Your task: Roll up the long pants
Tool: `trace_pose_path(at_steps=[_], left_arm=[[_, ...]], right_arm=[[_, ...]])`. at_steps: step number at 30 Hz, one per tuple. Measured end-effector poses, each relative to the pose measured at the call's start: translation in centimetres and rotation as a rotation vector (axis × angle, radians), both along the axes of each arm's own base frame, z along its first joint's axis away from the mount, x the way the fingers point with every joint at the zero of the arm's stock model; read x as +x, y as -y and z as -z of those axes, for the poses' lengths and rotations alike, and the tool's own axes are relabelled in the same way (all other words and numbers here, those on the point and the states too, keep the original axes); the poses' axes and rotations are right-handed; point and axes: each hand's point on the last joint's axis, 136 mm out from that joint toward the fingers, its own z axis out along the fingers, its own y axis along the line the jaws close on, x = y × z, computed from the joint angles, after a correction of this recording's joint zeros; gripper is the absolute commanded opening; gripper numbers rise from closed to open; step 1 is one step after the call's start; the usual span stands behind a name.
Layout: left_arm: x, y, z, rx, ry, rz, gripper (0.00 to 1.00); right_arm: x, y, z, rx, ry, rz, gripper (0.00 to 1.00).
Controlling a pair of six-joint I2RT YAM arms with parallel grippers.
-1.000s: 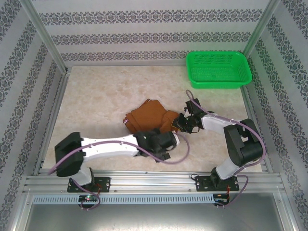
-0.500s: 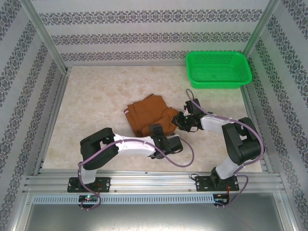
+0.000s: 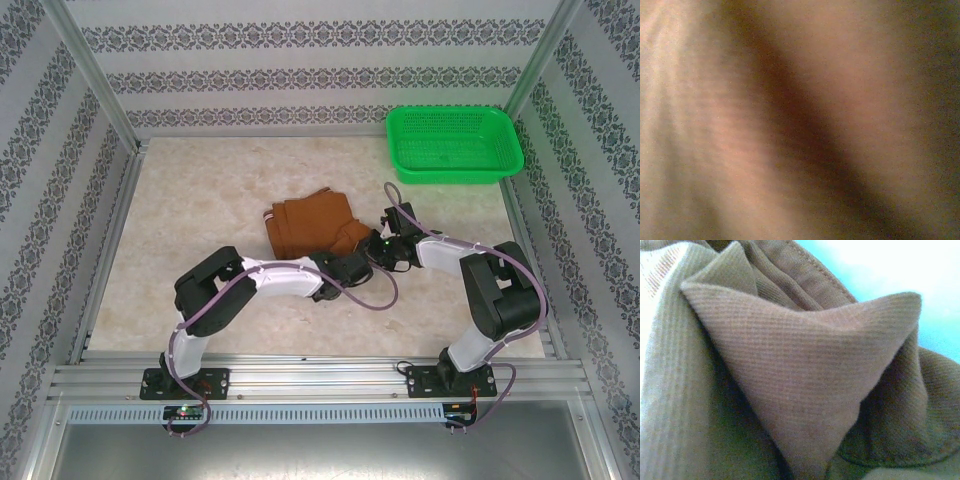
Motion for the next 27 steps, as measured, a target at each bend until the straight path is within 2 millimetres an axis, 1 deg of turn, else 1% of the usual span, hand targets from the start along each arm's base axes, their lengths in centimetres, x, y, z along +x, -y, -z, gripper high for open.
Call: trace_pose_path(at_steps=[3, 6, 9, 11, 13, 15, 17, 19, 21, 22, 24, 25, 27], left_arm=[[-0.1, 0.2, -0.1, -0.065, -0.092, -0.038, 0.00], [-1.2, 1.1, -0.2, -0.181, -0.238, -0.094, 0.00], [-2.8, 2.5, -0.6, -0.374, -0.414, -0.177, 0.00], [-3.8, 3.3, -1.2, -0.515, -0.544, -0.240, 0.00], [-4.7, 4.0, -2.0, -0.680, -0.693, -0.313, 0.00], [-5.1, 4.4, -3.1, -0.862, -0.840, -0.388, 0.00], [-5.1, 4.5, -4.2, -1.027, -0.961, -0.455, 0.00], [-4.5, 4.4, -5.2, -1.178, -1.069, -0.516, 0.00], [-3.9, 4.2, -5.8, -1.278, -1.143, -0.551, 0.00], [-3.8, 4.2, -6.1, -1.315, -1.176, -0.560, 0.00], [-3.7, 4.5, -6.4, -1.366, -1.229, -0.570, 0.00], [-3.7, 4.7, -6.3, -1.395, -1.257, -0.572, 0.00], [-3.9, 5.1, -6.0, -1.442, -1.299, -0.574, 0.00]], right_arm=[[0.2, 0.1, -0.2, 0.008, 0.000, 0.003, 0.00], [0.4, 0.4, -0.8, 0.036, -0.015, 0.005, 0.46], [0.7, 1.0, -1.8, 0.075, -0.017, 0.010, 0.61], [0.9, 1.5, -3.0, 0.101, -0.012, 0.018, 0.63], [1.3, 2.0, -4.9, 0.124, 0.014, 0.025, 0.64], [1.9, 2.4, -7.0, 0.135, 0.052, 0.023, 0.64], [2.3, 2.7, -9.1, 0.138, 0.098, 0.012, 0.65], [2.2, 2.9, -10.8, 0.138, 0.134, -0.002, 0.75], [1.4, 2.9, -11.5, 0.132, 0.143, -0.026, 0.77], [1.0, 2.9, -11.7, 0.131, 0.140, -0.040, 0.92], [0.3, 2.7, -11.5, 0.124, 0.125, -0.070, 0.94], [-0.1, 2.6, -11.2, 0.117, 0.113, -0.083, 0.97], [-0.7, 2.3, -10.7, 0.107, 0.095, -0.109, 0.98]])
